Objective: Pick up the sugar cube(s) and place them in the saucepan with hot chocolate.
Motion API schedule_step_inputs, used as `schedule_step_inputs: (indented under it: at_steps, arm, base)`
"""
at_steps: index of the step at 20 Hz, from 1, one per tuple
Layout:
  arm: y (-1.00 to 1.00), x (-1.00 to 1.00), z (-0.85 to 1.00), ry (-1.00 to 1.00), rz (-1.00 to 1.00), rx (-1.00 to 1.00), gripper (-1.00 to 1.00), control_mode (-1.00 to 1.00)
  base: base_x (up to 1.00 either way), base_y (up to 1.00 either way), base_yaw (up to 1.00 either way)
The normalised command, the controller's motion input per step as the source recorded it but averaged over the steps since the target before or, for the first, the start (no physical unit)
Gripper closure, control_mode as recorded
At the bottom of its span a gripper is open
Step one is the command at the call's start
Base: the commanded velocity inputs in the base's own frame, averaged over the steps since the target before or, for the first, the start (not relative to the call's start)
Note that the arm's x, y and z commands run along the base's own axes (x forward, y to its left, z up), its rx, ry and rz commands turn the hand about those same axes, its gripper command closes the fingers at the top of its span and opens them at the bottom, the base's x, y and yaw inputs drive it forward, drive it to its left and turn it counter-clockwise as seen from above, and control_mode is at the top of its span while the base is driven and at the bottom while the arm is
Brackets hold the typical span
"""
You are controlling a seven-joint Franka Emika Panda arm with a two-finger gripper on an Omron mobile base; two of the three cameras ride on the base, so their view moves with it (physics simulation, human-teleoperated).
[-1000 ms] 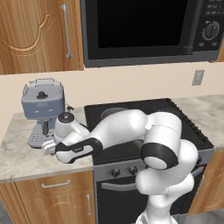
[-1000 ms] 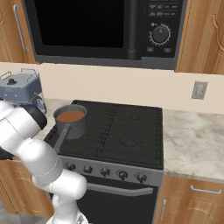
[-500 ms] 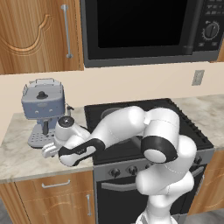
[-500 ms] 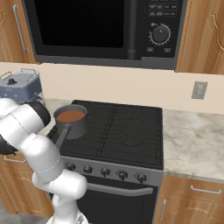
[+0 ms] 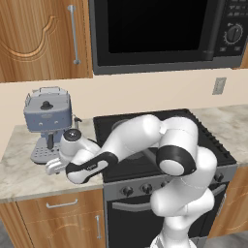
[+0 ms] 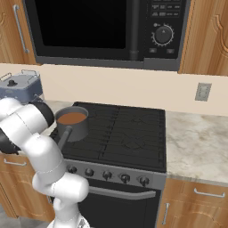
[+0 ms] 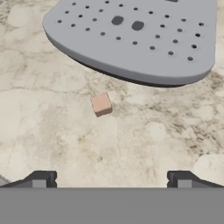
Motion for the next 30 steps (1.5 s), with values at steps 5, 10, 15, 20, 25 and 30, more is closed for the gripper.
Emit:
schedule_step_inputs:
  at_steps: [5,10,15,20,25,30]
  arm:
    - [0.1,0.01,-0.01,0.0,0.0,0.0,-1.0,-1.0]
    - [0.04,0.0,-0.01,0.0,0.0,0.0,-1.0,-1.0]
    - [0.0,0.01,-0.03,0.0,0.0,0.0,-1.0,-1.0]
    - [0.0,0.1,-0.16,0.01,0.0,0.0,-1.0,-1.0]
    - [0.03,0.15,-0.2,0.02,0.0,0.0,-1.0,-1.0]
    - [0.07,0.04,-0.02,0.0,0.0,0.0,-1.0,-1.0]
  base:
    - [0.0,0.0,0.0]
    - [0.0,0.0,0.0]
    - [0.0,0.0,0.0]
    - [0.0,0.0,0.0]
    - [0.0,0.0,0.0]
    - [0.0,0.0,0.0]
